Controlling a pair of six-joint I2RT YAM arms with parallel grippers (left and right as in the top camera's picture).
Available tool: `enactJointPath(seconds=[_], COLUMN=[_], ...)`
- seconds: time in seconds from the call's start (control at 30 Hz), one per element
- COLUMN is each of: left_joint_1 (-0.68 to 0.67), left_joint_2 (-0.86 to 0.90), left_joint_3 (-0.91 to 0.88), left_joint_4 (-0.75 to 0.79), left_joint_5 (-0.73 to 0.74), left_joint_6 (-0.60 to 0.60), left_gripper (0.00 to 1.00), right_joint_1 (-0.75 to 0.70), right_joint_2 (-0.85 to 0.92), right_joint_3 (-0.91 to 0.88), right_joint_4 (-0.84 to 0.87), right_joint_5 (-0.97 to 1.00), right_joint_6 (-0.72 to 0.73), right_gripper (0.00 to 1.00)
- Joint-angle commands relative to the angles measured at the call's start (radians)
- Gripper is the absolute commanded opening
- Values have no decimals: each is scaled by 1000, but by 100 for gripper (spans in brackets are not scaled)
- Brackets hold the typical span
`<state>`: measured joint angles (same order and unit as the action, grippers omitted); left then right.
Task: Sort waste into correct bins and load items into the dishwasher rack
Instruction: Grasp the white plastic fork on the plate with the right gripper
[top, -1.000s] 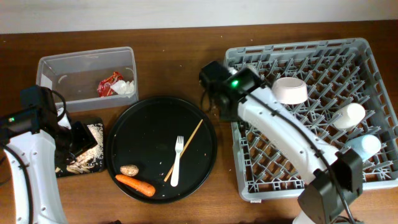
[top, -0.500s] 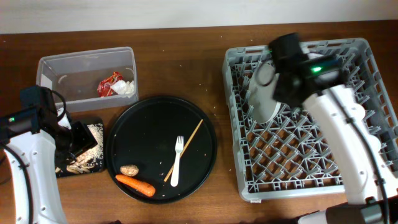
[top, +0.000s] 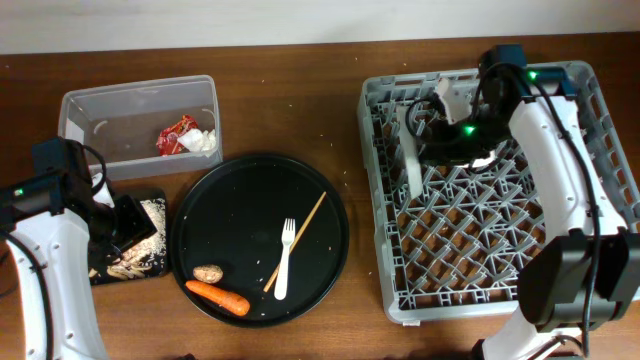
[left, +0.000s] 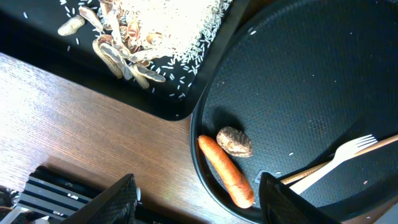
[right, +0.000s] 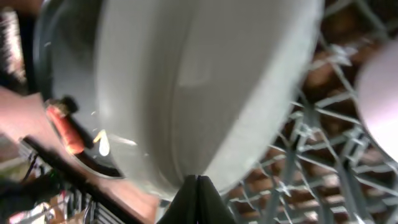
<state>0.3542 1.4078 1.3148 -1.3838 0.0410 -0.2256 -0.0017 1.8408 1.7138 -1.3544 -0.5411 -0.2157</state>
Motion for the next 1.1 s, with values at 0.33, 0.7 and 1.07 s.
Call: enactJointPath(seconds=[0.33,0.7,1.07], left_joint_1=[4,-135,-158], left_joint_2=[-14,-14,-14], left_joint_3=[8,8,8], left_joint_4=[2,22,18], left_joint_5=[7,40,37], left_joint_6=[-6,14,14], left_gripper=[63,71,74], right_joint_1=[1,95,755], right_joint_2=[-39,-351,-105], right_joint_3=[14,19,-178], right_joint_4=[-63,-203,246], right_joint_5=[151,250,337], right_joint_6=[58,329,792], right_gripper=[21,42,76])
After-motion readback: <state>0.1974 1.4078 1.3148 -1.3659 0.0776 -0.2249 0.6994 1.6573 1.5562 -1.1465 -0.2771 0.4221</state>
